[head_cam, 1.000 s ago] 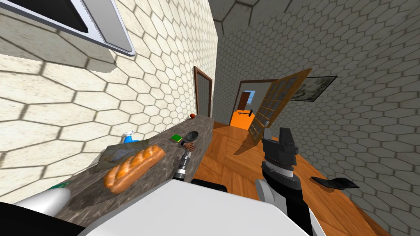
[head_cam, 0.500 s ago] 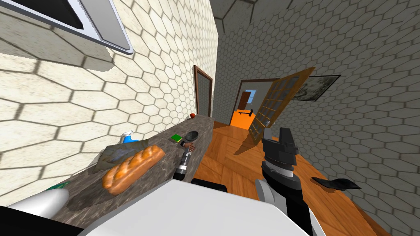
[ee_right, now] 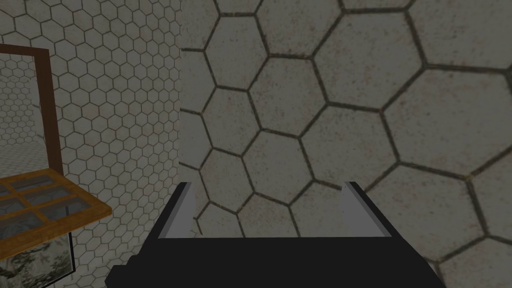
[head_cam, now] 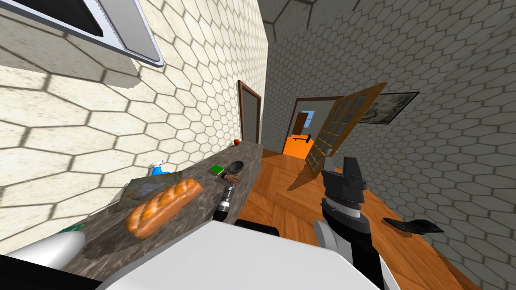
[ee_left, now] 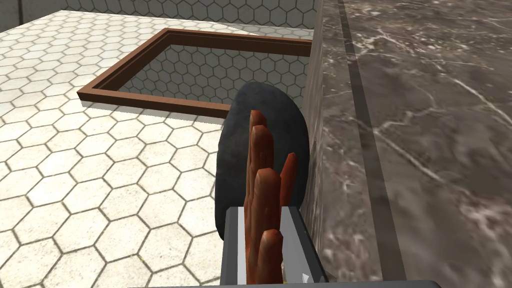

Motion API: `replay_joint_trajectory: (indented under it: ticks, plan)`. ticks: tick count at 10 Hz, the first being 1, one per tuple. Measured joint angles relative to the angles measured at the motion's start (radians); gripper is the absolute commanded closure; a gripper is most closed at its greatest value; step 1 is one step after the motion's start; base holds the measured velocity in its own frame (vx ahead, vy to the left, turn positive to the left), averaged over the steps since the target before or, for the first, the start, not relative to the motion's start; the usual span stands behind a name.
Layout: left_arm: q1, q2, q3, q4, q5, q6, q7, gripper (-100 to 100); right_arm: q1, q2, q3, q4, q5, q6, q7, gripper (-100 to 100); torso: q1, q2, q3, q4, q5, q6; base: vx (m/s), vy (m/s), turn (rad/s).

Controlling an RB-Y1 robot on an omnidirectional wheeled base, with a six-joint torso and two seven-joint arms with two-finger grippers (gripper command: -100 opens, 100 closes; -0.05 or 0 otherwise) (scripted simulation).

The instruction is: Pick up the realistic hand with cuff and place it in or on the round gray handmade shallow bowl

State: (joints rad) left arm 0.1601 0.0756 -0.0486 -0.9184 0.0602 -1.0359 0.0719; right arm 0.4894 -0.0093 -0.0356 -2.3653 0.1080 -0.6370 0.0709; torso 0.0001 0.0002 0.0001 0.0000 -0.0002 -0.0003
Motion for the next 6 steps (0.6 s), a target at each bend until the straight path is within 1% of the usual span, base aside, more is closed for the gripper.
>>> replay_joint_trajectory:
  ticks: [1, 2, 3, 4, 6]
  plan:
    - [0.000, 0.000, 0.000, 0.000, 0.000, 0.000, 0.000, 100, 0.000, 0.000, 0.000, 0.000, 0.000, 0.000, 0.000, 0, 0.000, 0.000, 0.000, 0.000, 0.000, 0.000, 0.000, 0.000, 0.000]
    - [0.000, 0.000, 0.000, 0.000, 0.000, 0.000, 0.000, 0, 0.000, 0.000, 0.000, 0.000, 0.000, 0.000, 0.000, 0, 0.000, 0.000, 0.000, 0.000, 0.000, 0.000, 0.000, 0.000, 0.000]
    - [0.000, 0.000, 0.000, 0.000, 0.000, 0.000, 0.000, 100, 0.000, 0.000, 0.000, 0.000, 0.000, 0.000, 0.000, 0, 0.000, 0.000, 0.000, 0.000, 0.000, 0.000, 0.004, 0.005, -0.013]
    - [-0.001, -0.003, 0.000, 0.019, 0.000, -0.015, -0.002, 100, 0.000, 0.000, 0.000, 0.000, 0.000, 0.000, 0.000, 0, 0.000, 0.000, 0.000, 0.000, 0.000, 0.000, 0.005, 0.007, -0.017]
    - [0.025, -0.005, -0.006, 0.037, -0.003, -0.055, -0.002, 100, 0.000, 0.000, 0.000, 0.000, 0.000, 0.000, 0.000, 0, 0.001, 0.001, 0.000, 0.000, 0.000, 0.000, 0.003, 0.005, -0.004]
